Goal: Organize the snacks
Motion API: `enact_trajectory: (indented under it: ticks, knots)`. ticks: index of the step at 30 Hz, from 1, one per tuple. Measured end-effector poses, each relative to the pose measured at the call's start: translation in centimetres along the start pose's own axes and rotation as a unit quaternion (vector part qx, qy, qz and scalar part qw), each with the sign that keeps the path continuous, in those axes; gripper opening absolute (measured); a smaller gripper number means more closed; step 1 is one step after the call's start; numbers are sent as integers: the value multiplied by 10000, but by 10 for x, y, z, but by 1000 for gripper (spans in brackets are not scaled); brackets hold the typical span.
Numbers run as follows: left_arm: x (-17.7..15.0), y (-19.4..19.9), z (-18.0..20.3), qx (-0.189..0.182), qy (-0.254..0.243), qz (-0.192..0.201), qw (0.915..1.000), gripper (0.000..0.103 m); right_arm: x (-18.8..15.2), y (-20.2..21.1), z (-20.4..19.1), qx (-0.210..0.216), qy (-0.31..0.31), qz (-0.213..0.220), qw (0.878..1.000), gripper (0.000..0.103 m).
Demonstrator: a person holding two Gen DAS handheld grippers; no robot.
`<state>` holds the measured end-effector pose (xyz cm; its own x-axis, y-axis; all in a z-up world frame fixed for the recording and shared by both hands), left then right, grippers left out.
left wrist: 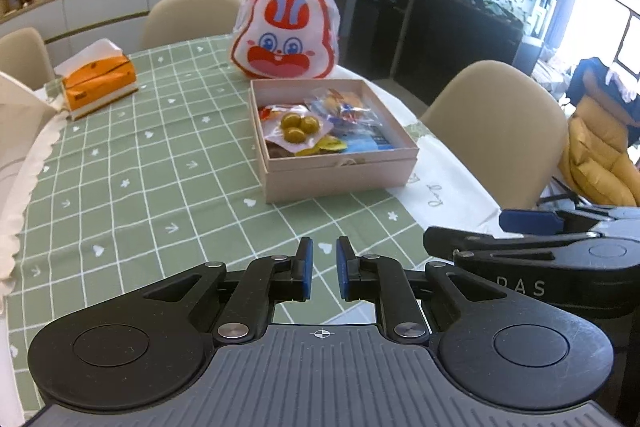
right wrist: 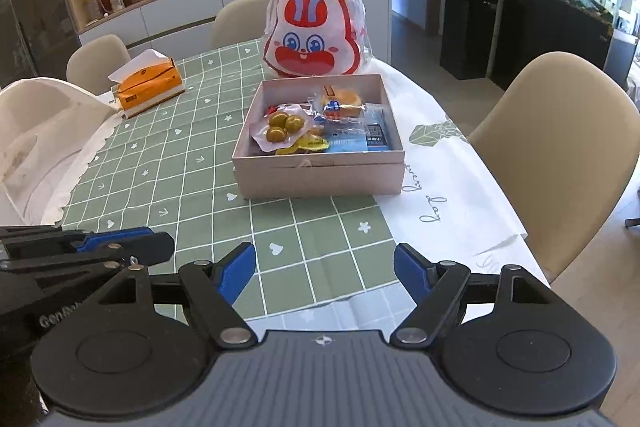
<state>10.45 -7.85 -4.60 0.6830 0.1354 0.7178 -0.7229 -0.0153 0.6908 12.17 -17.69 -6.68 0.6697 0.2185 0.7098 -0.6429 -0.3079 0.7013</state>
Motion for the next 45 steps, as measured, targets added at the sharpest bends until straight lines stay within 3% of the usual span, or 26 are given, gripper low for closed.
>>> enact_trajectory:
  ticks: [45]
  knots:
    - [-5, 8, 13, -127, -50, 40, 9999, 17, -5, 14, 8, 8, -39, 86, 10000, 77]
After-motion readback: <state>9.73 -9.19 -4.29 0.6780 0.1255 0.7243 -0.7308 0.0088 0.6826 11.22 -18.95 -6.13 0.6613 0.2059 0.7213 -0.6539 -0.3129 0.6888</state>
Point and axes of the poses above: each gripper's, at about its wrist camera, not at the fingertips, and y roughly against the way its jaws point, z to its right, x to its top, the point moved 6 cm from there along -y, roughly the way its jaws point, and after that the axes turned 3 degrees about -y, right-handed, at the moved point
